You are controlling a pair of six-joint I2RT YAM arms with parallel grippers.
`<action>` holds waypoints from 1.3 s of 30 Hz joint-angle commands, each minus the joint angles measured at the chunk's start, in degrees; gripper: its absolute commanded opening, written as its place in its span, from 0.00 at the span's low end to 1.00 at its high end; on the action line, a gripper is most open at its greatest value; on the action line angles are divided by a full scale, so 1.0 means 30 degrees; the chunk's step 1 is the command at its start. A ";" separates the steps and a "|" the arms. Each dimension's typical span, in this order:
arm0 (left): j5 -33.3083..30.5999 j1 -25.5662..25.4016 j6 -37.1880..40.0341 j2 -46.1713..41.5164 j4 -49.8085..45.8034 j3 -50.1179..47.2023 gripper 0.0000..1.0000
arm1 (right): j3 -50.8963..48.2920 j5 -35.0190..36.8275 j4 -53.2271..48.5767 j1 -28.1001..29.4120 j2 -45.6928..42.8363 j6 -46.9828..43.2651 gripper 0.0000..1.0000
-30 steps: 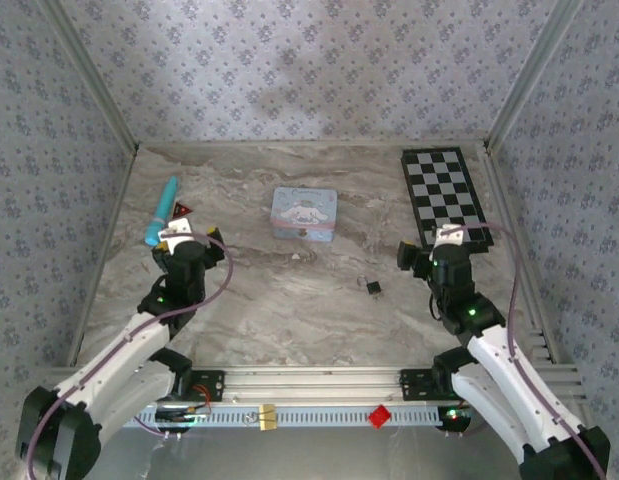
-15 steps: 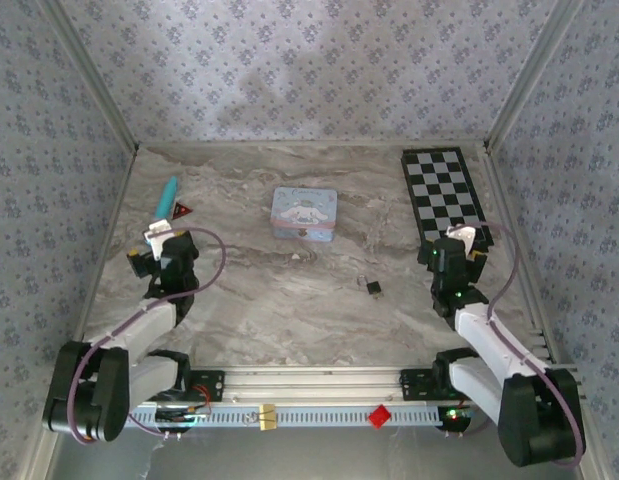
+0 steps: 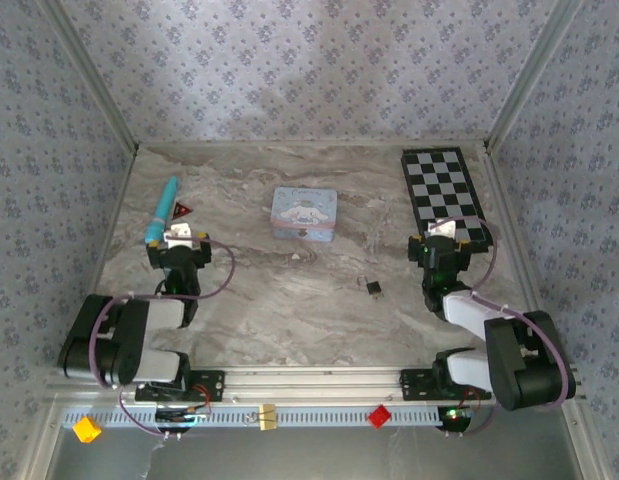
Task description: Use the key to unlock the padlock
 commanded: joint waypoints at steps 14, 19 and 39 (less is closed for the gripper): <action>0.6626 0.3218 -0.1415 0.2398 -0.2904 0.3612 1.00 | 0.0216 -0.4924 0.6586 -0.1398 0.3951 -0.2210 0.99; 0.6625 0.3210 -0.1410 0.2395 -0.2936 0.3621 1.00 | 0.0283 -0.5643 0.7851 -0.2597 0.5648 -0.1193 0.99; 0.6620 0.3159 -0.1361 0.2406 -0.2966 0.3636 1.00 | 0.1396 -0.6122 0.5432 -0.3357 0.5472 -0.0308 0.99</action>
